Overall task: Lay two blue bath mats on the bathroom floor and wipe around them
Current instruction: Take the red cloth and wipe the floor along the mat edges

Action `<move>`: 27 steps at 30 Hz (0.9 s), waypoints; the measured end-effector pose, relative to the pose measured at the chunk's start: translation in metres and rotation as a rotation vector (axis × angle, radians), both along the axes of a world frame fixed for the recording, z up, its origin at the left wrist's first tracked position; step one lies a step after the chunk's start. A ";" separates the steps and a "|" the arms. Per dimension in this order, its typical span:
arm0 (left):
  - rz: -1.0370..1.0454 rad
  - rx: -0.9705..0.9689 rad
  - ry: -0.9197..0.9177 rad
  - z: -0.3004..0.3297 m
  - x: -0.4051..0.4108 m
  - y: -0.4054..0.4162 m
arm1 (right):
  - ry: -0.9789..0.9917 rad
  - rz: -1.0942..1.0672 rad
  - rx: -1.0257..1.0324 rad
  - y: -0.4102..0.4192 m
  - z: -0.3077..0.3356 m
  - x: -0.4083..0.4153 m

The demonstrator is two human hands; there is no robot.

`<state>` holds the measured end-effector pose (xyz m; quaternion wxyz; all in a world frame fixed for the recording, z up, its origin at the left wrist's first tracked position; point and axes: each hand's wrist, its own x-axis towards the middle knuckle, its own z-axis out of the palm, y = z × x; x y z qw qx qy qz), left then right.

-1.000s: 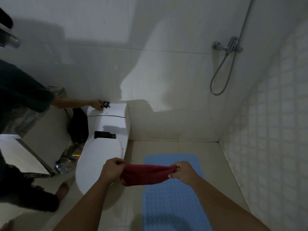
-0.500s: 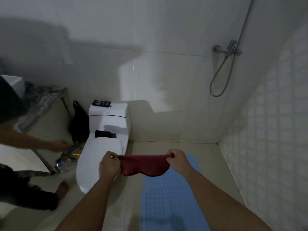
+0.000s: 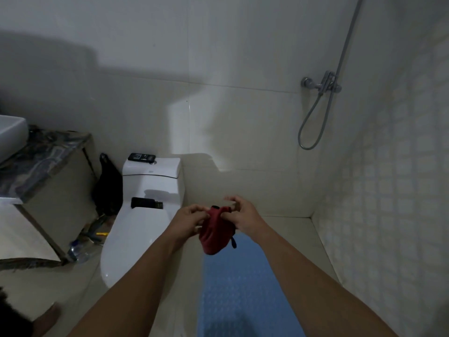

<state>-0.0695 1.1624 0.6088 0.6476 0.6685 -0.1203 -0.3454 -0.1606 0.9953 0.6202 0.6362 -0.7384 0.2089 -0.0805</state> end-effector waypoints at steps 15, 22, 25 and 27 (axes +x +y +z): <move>-0.101 0.156 -0.343 -0.031 -0.011 -0.030 | 0.128 0.019 0.242 -0.057 -0.020 0.002; 0.022 0.196 -0.135 -0.060 -0.004 -0.062 | 0.280 0.035 0.358 -0.097 -0.064 0.008; 0.124 0.185 0.041 -0.079 -0.017 -0.082 | 0.365 0.157 0.418 -0.115 -0.080 0.002; 0.177 0.203 0.133 -0.098 -0.033 -0.094 | 0.429 0.235 0.454 -0.126 -0.100 -0.005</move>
